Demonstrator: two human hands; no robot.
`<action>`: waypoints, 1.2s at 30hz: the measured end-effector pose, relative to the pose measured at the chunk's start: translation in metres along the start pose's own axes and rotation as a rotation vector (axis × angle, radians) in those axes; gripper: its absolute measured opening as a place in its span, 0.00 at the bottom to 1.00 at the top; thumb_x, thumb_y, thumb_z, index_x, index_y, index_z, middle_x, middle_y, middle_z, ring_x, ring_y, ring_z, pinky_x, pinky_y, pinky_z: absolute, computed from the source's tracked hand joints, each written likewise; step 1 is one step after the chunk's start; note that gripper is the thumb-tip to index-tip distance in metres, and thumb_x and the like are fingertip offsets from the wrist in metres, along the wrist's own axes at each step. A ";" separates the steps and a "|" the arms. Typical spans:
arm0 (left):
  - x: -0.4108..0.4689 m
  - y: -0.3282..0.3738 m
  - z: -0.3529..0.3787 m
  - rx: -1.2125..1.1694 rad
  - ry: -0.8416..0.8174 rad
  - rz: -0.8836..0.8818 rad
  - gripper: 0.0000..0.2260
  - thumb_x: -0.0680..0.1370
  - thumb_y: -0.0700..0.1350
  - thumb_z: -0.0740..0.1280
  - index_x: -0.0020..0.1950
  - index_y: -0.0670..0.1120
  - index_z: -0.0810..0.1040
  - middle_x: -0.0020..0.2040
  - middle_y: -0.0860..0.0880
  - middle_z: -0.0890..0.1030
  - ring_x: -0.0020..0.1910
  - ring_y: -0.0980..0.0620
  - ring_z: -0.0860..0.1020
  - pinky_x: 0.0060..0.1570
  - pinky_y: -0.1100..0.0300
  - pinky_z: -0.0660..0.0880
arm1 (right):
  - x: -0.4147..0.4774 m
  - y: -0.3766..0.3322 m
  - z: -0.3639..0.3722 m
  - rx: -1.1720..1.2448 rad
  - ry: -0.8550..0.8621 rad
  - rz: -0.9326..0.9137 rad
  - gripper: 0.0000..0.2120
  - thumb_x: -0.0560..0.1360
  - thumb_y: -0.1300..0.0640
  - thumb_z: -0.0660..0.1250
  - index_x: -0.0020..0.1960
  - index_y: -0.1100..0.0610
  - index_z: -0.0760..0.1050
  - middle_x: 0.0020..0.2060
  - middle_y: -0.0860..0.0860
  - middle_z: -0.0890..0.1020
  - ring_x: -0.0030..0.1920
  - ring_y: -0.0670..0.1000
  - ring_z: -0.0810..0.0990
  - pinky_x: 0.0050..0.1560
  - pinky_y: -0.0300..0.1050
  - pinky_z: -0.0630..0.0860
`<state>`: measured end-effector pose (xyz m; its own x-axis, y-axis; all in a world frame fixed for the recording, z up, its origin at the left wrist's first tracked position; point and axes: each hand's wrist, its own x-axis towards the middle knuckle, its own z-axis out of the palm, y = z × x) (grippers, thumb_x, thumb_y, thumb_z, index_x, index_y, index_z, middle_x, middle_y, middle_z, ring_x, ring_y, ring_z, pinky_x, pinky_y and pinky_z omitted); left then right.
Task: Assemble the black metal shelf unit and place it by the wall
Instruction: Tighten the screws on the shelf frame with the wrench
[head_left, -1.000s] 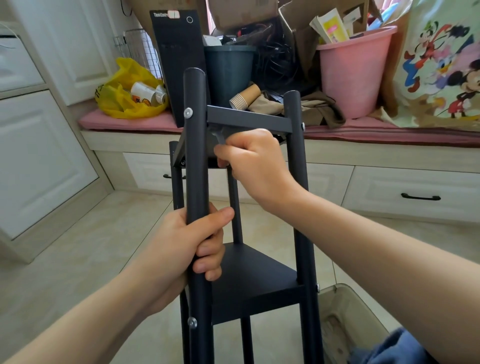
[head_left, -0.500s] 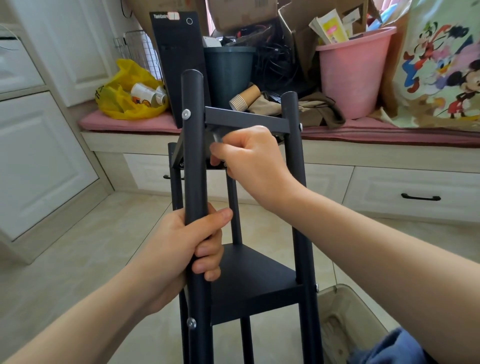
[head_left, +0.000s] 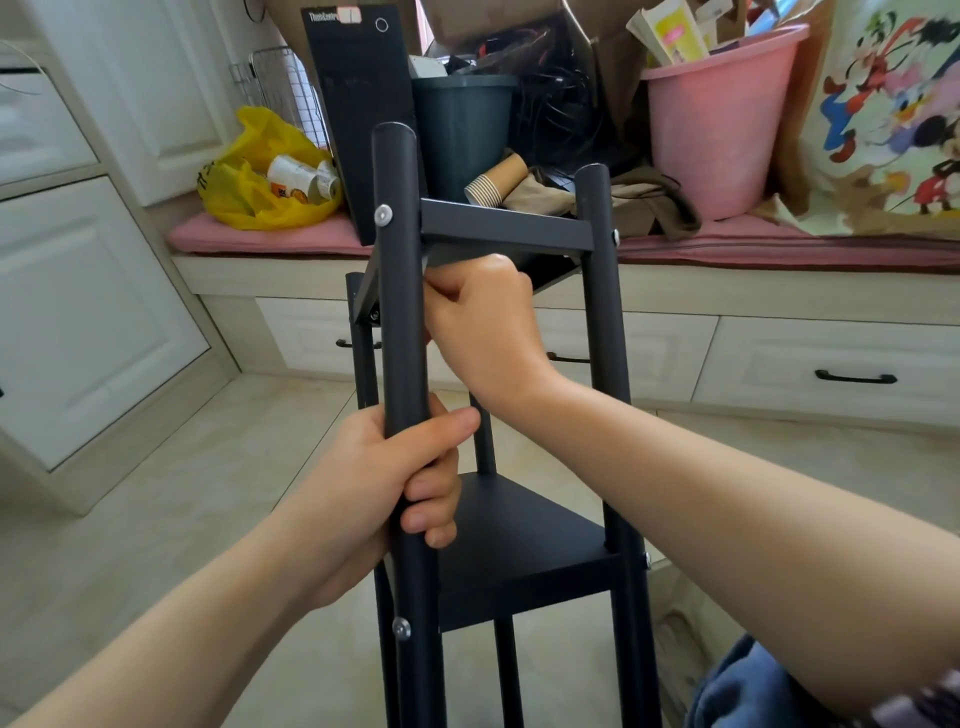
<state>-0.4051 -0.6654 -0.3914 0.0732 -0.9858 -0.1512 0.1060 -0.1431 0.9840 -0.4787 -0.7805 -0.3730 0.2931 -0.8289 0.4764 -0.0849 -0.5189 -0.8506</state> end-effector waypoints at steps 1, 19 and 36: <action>0.000 0.000 -0.001 -0.002 -0.002 0.001 0.16 0.73 0.47 0.70 0.33 0.47 0.64 0.26 0.48 0.58 0.21 0.52 0.59 0.23 0.60 0.66 | 0.000 -0.001 0.001 0.016 0.009 -0.003 0.13 0.79 0.63 0.65 0.38 0.66 0.82 0.31 0.58 0.83 0.31 0.49 0.81 0.34 0.35 0.78; 0.011 -0.001 -0.021 -0.039 0.044 -0.011 0.18 0.79 0.44 0.69 0.33 0.48 0.66 0.27 0.50 0.59 0.22 0.53 0.60 0.23 0.61 0.66 | -0.016 -0.008 -0.035 -0.254 -0.071 -0.003 0.14 0.80 0.59 0.63 0.39 0.59 0.82 0.26 0.50 0.80 0.25 0.43 0.75 0.29 0.36 0.70; 0.015 0.000 -0.026 0.018 0.020 -0.006 0.17 0.81 0.44 0.68 0.36 0.47 0.65 0.27 0.50 0.60 0.22 0.53 0.61 0.25 0.60 0.68 | -0.021 0.012 -0.089 -0.087 -0.073 0.307 0.14 0.81 0.54 0.64 0.42 0.57 0.84 0.51 0.56 0.82 0.55 0.54 0.80 0.61 0.56 0.77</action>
<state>-0.3785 -0.6774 -0.3964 0.0920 -0.9829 -0.1593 0.0891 -0.1512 0.9845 -0.5702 -0.7880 -0.3739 0.3081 -0.9341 0.1805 -0.2598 -0.2651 -0.9286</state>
